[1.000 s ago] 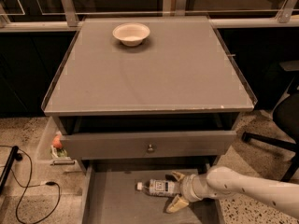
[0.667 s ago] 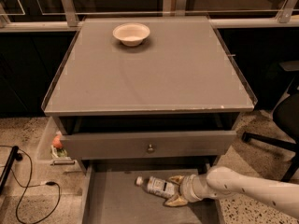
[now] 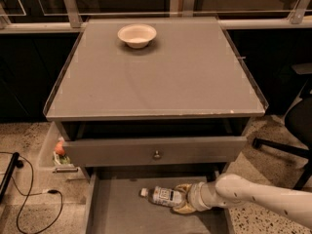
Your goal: Pick blue plastic bottle from middle drawer and place on counter
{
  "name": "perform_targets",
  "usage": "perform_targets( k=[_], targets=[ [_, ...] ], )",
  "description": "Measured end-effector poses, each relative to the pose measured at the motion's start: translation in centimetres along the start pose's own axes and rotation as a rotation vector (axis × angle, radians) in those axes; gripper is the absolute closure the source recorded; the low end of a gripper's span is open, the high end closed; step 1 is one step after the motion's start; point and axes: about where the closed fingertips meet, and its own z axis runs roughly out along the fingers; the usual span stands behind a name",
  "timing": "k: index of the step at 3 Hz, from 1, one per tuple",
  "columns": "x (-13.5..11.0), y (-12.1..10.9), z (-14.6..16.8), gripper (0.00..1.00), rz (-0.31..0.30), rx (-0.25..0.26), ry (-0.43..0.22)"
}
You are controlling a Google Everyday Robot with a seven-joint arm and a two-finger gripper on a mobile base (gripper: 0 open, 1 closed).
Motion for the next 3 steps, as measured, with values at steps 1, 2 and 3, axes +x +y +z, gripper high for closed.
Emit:
perform_targets(
  k=[1,2,3],
  targets=[
    [0.0,0.0,0.0,1.0,0.0,0.0,0.0],
    [-1.3,1.3,-1.9,1.0,-0.01,-0.008,-0.015],
    [-2.7,2.7,-3.7,1.0,-0.027,-0.018,-0.032]
  ],
)
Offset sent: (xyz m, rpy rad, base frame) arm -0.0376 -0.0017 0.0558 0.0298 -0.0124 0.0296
